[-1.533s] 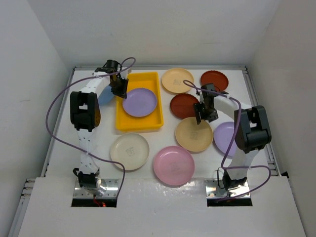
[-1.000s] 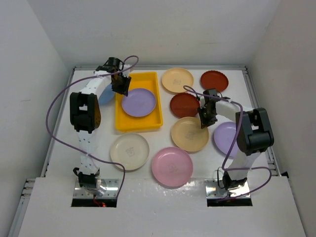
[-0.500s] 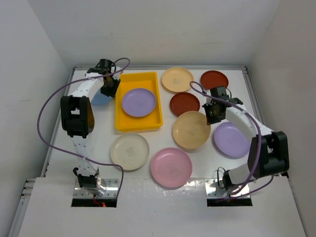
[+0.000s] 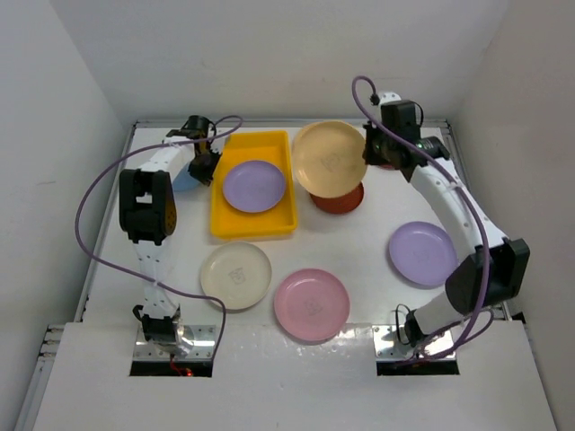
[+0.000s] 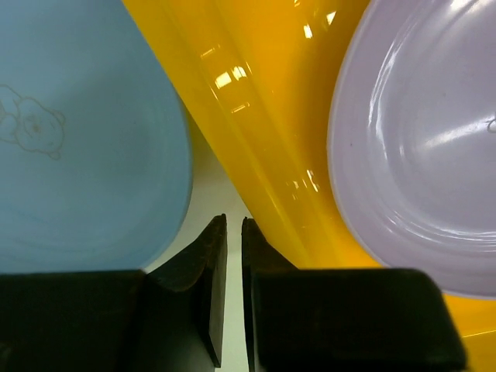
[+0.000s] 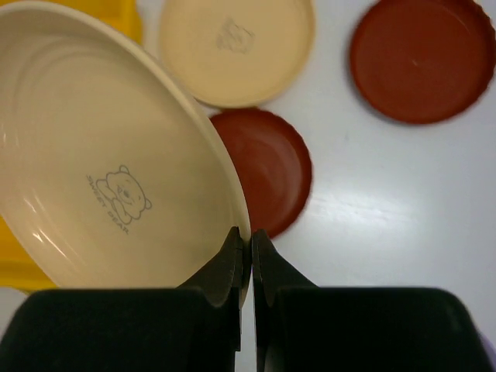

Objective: Place the plates into the plastic bin on the countertop

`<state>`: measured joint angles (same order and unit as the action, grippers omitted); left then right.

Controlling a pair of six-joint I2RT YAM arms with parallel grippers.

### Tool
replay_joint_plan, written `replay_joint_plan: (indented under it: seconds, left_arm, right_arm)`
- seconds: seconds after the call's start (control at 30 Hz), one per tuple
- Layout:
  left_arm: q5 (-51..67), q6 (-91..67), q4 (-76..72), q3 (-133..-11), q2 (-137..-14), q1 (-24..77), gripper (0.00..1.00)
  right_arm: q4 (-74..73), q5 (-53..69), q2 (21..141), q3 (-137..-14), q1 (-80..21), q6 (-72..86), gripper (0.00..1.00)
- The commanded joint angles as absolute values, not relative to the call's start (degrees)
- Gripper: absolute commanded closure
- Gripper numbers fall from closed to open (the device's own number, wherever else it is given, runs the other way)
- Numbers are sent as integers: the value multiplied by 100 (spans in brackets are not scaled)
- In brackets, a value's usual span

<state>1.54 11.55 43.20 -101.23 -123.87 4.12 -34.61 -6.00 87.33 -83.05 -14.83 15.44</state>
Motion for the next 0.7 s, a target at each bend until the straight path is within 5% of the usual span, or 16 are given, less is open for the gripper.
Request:
replay_joint_plan:
  seconds: [0.0, 0.67]
  left_arm:
    - [343, 1204, 4061, -10362, -12375, 527, 84]
    - [352, 1204, 3841, -10863, -12375, 422, 77]
  right_arm:
    - [-2804, -658, 9359, -8814, -1888, 2328, 100]
    - [-2198, -457, 12761, -11276, -2900, 3735, 100]
